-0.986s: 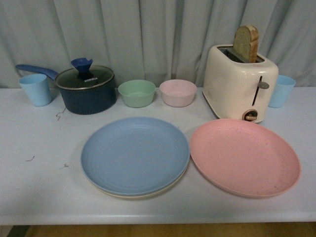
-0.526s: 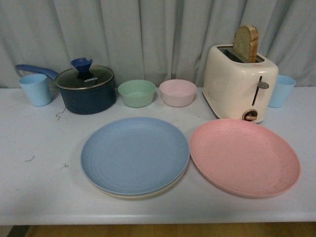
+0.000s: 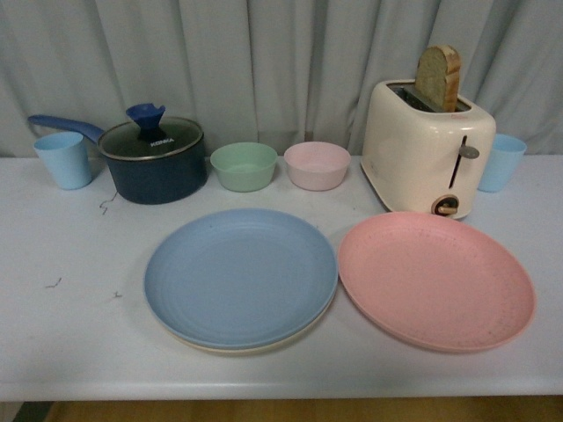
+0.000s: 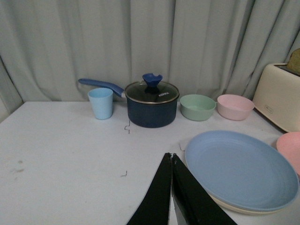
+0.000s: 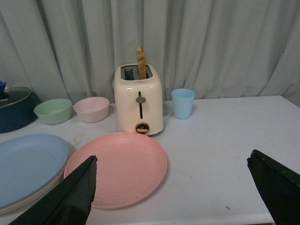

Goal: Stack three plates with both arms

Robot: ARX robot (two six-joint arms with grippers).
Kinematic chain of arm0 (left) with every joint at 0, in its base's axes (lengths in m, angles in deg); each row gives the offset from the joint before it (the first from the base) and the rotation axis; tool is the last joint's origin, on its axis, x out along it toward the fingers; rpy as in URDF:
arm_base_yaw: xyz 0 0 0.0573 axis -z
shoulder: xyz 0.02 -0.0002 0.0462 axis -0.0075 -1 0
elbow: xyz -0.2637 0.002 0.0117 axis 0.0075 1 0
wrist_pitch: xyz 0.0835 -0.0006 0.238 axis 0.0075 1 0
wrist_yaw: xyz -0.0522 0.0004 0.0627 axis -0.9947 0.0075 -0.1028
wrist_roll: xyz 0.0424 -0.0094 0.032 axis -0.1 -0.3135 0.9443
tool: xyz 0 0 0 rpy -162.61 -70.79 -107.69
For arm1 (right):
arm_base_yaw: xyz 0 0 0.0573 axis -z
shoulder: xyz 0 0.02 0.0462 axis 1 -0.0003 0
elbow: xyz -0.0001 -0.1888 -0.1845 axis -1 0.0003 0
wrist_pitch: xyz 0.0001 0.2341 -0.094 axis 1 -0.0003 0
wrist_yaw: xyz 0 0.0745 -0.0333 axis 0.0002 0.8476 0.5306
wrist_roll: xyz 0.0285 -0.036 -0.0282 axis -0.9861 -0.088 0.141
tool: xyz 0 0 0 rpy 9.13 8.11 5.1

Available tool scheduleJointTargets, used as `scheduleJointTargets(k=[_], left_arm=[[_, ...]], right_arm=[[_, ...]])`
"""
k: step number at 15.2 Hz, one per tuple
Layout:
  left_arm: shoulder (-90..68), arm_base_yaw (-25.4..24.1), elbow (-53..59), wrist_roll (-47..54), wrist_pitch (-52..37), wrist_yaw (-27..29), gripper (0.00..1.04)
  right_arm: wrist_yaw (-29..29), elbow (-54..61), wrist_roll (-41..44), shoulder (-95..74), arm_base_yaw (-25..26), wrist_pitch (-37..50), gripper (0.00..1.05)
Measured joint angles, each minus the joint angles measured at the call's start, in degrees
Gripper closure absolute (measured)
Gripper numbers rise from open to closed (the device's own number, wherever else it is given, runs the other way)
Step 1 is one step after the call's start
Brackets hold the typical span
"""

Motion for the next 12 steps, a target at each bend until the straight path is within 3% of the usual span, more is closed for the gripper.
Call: scheduleJointTargets(k=[5,6,7,8,10,12], left_arm=[[0.02,0.0,0.0,0.0,-0.24,0.02,0.4],[0.02,0.0,0.0,0.0,-0.26,0.04,0.27],[0.02,0.0,0.0,0.02,-0.33,-0.02,0.14],[0.02,0.0,0.0,0.07,-0.24,0.02,0.05],[0.02,0.0,0.0,0.04,-0.26,0.02,0.07],[0.02,0.0,0.0,0.04,-0.22,0.0,0.07]], right_arm=[[0.09,-0.11,0.0,-0.17,0.09,-0.85,0.06],[8.09,-5.6,-1.4,-8.85,3.8,-13.31,0.06],[12.79,-11.39,-2.58,-23.06,7.72,-15.04,0.06],[15.96,-15.17,-2.75,-31.63,8.31,-12.37,0.06],[17.92,-23.91,-1.01,-49.27,8.52,-9.4,0.06],[15.21,-30.56,0.92,-66.6,9.01,-7.58,0.06]])
